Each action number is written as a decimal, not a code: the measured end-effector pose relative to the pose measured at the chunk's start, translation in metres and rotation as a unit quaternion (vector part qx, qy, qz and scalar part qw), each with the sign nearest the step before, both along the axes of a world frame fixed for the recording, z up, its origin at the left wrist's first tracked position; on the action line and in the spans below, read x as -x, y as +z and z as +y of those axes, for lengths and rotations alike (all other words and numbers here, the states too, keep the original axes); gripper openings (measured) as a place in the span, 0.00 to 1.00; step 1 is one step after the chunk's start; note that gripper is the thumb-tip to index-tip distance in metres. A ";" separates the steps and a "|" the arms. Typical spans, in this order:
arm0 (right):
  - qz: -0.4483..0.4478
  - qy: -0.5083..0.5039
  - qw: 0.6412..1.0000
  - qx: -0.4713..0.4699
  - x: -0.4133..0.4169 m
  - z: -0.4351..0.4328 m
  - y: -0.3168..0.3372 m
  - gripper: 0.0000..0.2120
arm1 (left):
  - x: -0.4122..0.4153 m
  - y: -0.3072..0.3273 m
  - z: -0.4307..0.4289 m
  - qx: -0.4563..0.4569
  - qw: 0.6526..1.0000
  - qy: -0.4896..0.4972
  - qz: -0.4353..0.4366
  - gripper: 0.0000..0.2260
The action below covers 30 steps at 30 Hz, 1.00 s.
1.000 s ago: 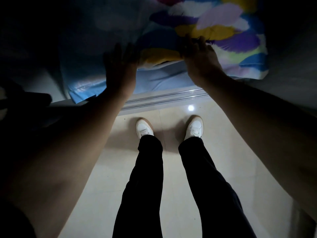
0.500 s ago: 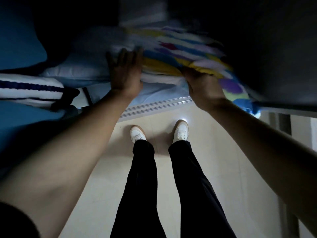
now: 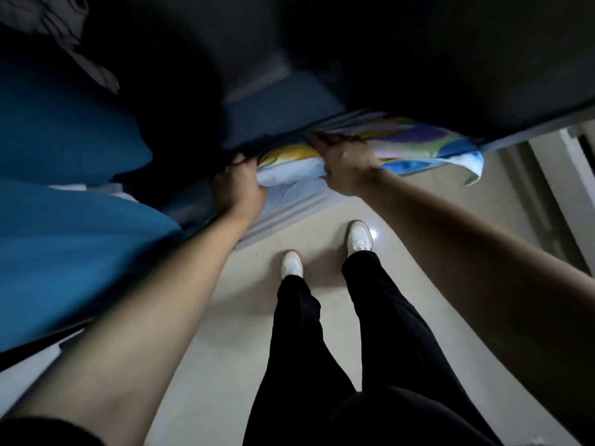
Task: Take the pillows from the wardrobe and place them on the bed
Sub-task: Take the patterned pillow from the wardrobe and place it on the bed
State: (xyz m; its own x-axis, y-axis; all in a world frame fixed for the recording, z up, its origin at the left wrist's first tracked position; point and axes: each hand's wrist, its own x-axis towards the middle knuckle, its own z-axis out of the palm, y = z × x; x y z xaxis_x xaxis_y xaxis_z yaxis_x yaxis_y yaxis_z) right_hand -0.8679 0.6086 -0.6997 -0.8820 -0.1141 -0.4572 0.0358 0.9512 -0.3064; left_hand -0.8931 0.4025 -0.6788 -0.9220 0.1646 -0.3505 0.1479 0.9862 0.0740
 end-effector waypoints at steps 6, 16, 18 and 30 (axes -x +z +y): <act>-0.015 -0.076 0.997 -0.008 -0.086 -0.008 0.049 0.35 | -0.048 0.037 0.001 0.019 0.995 -0.083 -0.042 0.09; 0.056 -0.234 0.970 -0.024 -0.235 0.014 0.177 0.23 | -0.103 0.130 0.033 -0.021 0.982 -0.189 -0.011 0.12; 0.056 -0.255 0.965 -0.021 -0.255 0.017 0.197 0.21 | -0.113 0.150 0.042 -0.024 0.977 -0.212 0.005 0.15; 0.159 -0.320 0.923 -0.140 -0.456 0.057 0.299 0.20 | -0.264 0.238 0.136 -0.099 0.919 -0.374 0.070 0.07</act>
